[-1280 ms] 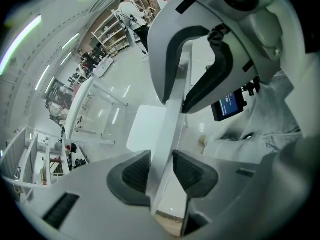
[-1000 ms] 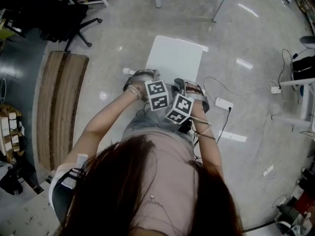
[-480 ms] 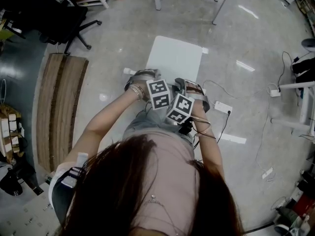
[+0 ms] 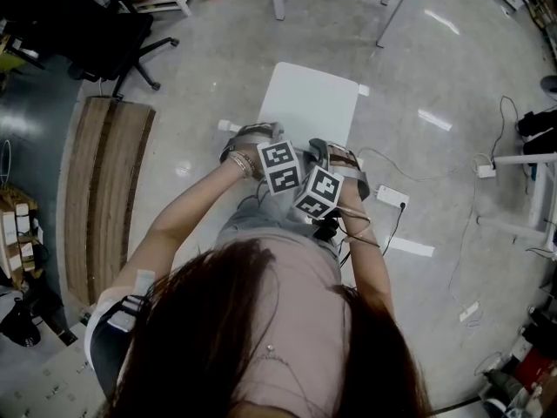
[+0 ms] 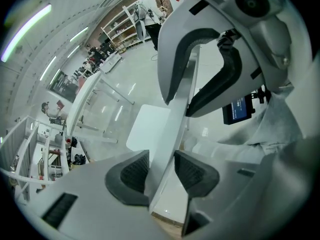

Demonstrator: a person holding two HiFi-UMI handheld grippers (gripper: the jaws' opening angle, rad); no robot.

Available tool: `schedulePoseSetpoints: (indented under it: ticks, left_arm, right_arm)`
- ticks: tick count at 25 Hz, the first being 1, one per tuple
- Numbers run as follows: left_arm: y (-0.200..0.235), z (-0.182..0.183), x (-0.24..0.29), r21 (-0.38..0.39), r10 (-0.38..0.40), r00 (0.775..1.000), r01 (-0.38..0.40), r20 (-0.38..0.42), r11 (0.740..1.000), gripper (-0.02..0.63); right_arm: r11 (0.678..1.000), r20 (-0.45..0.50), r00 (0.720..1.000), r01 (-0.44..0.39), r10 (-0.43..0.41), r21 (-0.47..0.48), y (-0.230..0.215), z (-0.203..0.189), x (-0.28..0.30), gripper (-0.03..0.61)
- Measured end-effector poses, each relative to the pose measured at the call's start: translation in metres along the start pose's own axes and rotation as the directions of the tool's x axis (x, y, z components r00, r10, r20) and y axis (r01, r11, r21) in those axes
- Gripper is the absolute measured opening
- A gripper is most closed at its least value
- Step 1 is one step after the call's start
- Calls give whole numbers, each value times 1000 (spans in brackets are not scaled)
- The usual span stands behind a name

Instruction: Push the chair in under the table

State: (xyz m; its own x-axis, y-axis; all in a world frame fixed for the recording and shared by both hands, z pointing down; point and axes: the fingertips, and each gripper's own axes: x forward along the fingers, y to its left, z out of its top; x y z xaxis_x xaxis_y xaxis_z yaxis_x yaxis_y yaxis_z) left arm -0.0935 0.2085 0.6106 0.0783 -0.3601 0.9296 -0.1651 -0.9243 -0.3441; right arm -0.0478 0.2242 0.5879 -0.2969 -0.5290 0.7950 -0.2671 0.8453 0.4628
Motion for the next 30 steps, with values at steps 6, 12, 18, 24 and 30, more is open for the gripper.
schedulePoseSetpoints:
  ticks: [6, 12, 18, 24, 30]
  left_arm:
    - [22, 8, 8, 3, 4, 1000, -4, 5, 1000, 160]
    - [49, 12, 20, 5, 7, 1000, -7, 11, 1000, 161]
    - [73, 14, 29, 6, -7, 1000, 7, 9, 1000, 164]
    - [98, 16, 38, 5, -13, 1000, 13, 9, 1000, 167]
    - [118, 19, 47, 7, -17, 1000, 17, 13, 1000, 170]
  right_arm:
    - [1000, -1, 1000, 6, -6, 11, -22, -2, 11, 127]
    - [1000, -6, 1000, 6, -6, 18, -45, -1, 27, 127]
    - [999, -13, 1000, -9, 9, 32, -66, 2, 40, 127]
    - [999, -15, 1000, -25, 25, 39, -86, 7, 54, 126]
    - [999, -20, 999, -29, 30, 44, -104, 8, 65, 126]
